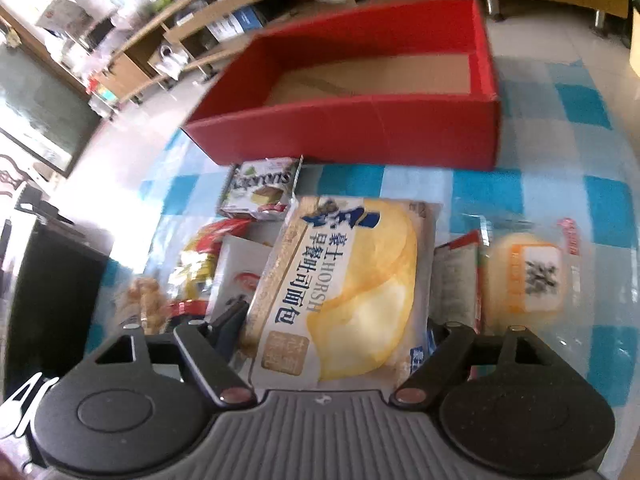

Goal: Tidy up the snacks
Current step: 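Grasp the white spicy strip bag with the left tool while the right tool grasps the bread bag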

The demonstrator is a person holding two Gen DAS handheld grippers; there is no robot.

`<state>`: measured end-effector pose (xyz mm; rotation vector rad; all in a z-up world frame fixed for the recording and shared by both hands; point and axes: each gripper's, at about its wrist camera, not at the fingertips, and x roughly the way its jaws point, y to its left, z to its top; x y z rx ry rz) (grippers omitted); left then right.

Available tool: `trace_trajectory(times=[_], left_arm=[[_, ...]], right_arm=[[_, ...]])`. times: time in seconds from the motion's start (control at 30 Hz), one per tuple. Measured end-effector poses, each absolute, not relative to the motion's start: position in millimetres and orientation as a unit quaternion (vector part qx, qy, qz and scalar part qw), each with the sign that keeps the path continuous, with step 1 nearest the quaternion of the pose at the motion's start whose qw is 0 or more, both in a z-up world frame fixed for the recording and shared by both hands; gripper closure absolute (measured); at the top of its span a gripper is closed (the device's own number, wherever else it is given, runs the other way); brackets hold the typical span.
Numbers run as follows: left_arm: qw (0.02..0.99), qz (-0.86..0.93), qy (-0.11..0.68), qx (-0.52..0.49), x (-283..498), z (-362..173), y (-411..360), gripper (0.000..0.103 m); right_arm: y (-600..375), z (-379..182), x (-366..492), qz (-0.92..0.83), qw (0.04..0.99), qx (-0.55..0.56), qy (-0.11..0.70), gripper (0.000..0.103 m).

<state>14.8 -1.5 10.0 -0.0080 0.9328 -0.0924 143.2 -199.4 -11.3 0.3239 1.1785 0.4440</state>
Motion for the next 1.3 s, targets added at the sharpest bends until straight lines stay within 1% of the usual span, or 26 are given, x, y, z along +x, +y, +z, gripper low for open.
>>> trace_trajectory(times=[0.1, 0.33, 0.53, 0.63, 0.7, 0.77, 0.87, 0.93, 0.97, 1.0, 1.17, 1.23, 1.27, 1.3], left_arm=[[0.890, -0.056, 0.452, 0.018, 17, 11, -19, 0.000], [0.866, -0.052, 0.493, 0.065, 47, -10, -72, 0.000], [0.850, -0.076, 0.519, 0.060, 43, -20, -95, 0.002], [0.834, -0.052, 0.548, 0.038, 52, -30, -97, 0.008], [0.821, -0.032, 0.569, 0.018, 59, -40, -94, 0.014], [0.815, -0.002, 0.579, 0.028, 63, -50, -94, 0.014], [0.812, 0.030, 0.580, 0.053, 69, -64, -98, 0.008], [0.810, 0.040, 0.584, 0.042, 79, -68, -100, 0.008], [0.811, 0.048, 0.582, 0.045, 84, -70, -103, 0.005], [0.814, 0.050, 0.577, 0.047, 86, -70, -105, 0.004], [0.820, 0.046, 0.564, 0.080, 90, -70, -111, 0.000], [0.819, 0.041, 0.568, 0.070, 89, -70, -107, 0.004], [0.819, 0.036, 0.569, 0.065, 89, -68, -106, 0.015], [0.820, 0.025, 0.568, 0.068, 86, -65, -107, 0.030]], right_arm=[[-217, 2, 136, 0.208, 0.807, 0.180, 0.523, 0.025], [-255, 19, 132, 0.209, 0.819, 0.217, 0.488, 0.025], [-274, 33, 122, 0.226, 0.821, 0.240, 0.466, 0.025], [-280, 34, 120, 0.233, 0.815, 0.253, 0.466, 0.025], [-282, 36, 119, 0.239, 0.815, 0.257, 0.461, 0.025], [-285, 40, 117, 0.246, 0.815, 0.261, 0.456, 0.025], [-288, 43, 114, 0.253, 0.814, 0.265, 0.451, 0.025], [-289, 44, 113, 0.257, 0.813, 0.267, 0.450, 0.025], [-290, 45, 113, 0.259, 0.813, 0.268, 0.448, 0.025], [-291, 45, 113, 0.261, 0.812, 0.270, 0.447, 0.025], [-295, 44, 113, 0.258, 0.812, 0.273, 0.447, 0.025], [-295, 44, 114, 0.258, 0.812, 0.273, 0.447, 0.025], [-295, 43, 114, 0.259, 0.812, 0.272, 0.447, 0.025], [-294, 44, 114, 0.259, 0.812, 0.271, 0.447, 0.025]])
